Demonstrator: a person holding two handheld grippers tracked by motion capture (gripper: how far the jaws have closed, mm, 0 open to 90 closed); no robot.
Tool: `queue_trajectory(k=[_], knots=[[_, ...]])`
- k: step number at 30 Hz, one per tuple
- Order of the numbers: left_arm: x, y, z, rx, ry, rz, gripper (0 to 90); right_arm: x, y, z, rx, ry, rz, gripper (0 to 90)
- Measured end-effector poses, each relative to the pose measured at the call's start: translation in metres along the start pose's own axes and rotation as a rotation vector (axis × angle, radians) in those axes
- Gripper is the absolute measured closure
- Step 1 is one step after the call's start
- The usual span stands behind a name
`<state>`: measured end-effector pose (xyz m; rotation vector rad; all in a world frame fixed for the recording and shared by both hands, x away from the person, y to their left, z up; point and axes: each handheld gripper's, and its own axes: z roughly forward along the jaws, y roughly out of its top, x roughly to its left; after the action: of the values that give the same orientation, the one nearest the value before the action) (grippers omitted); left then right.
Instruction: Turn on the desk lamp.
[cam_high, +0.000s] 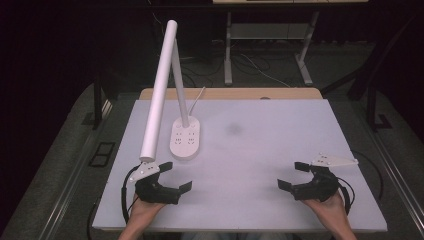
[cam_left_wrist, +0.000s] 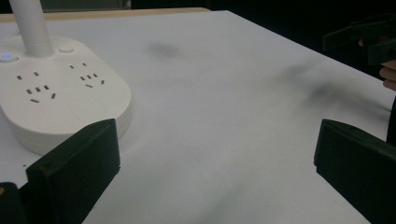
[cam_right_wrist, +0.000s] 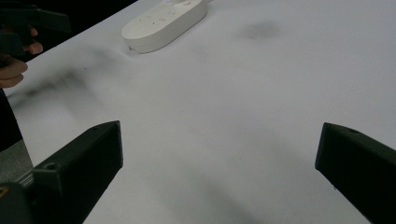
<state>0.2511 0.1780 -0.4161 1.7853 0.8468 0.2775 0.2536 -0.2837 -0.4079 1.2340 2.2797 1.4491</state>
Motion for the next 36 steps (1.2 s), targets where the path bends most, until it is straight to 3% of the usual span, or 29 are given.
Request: queue_trajectory(k=[36], knots=[[-0.0002,-0.0022,0.0029,0.021,-0.007,-0.005,0.0,0.0,0.0029,0.0011,0.047,0.04,-0.004,0.5]])
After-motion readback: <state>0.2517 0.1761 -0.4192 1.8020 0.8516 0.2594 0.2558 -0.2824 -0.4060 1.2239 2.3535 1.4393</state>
